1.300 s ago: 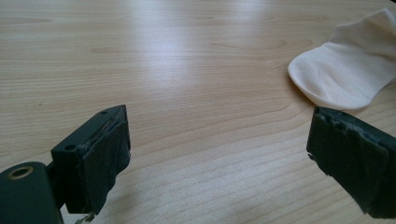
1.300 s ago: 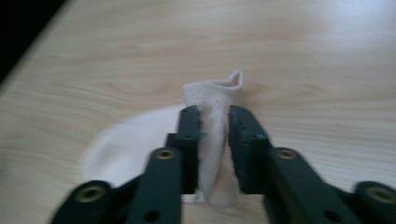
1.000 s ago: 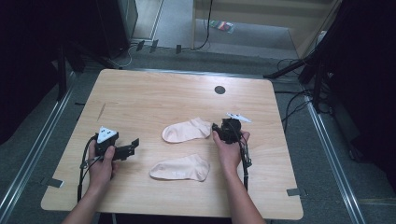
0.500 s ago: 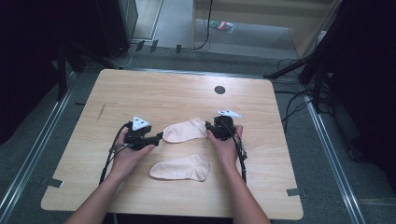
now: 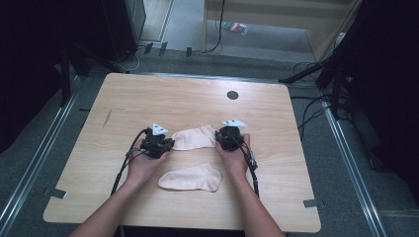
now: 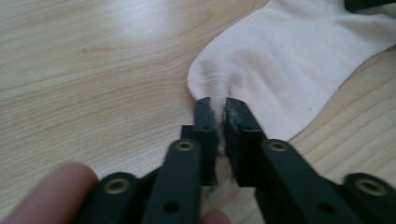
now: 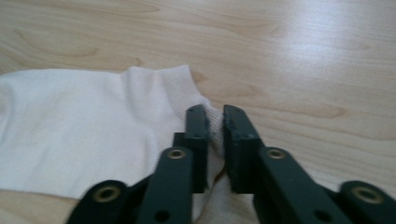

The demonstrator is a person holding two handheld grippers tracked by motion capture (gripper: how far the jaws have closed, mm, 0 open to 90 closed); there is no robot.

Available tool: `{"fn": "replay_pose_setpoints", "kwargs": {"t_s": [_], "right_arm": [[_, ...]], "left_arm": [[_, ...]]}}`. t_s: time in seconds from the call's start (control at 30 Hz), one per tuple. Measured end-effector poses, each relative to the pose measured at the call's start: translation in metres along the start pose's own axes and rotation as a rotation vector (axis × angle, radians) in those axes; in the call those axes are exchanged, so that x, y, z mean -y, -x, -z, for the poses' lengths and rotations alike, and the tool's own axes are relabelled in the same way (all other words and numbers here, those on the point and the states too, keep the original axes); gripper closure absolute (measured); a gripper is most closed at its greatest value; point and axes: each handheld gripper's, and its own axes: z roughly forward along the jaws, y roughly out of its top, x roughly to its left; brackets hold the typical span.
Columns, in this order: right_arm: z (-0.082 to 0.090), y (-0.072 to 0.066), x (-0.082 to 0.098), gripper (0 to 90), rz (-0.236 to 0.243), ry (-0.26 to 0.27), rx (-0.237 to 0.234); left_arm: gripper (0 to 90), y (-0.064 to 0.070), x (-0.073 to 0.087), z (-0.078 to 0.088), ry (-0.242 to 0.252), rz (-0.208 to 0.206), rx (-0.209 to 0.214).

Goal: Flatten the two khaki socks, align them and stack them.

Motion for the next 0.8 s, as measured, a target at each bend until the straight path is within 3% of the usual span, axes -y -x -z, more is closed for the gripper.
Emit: {"fn": "replay_pose_setpoints", "kwargs": {"t_s": [0.03, 0.17, 0.4, 0.8], "right_arm": [[0.001, 0.0, 0.0, 86.0, -0.002, -0.002, -0.005], [0.01, -0.002, 0.002, 87.0, 0.001, 0.002, -0.029], [0.036, -0.003, 0.003, 87.5, -0.017, 0.044, -0.077], [0.07, -0.018, 0.015, 87.7, -0.014, 0.072, -0.13]], "left_arm": [[88.6, -0.002, 0.0, 0.002, 0.0, 0.008, 0.025], [90.0, -0.006, 0.001, 0.011, 0.026, -0.009, 0.044], [90.0, -0.013, 0.004, 0.039, 0.101, 0.0, 0.083], [90.0, -0.009, 0.025, 0.068, 0.157, 0.001, 0.115]]}}
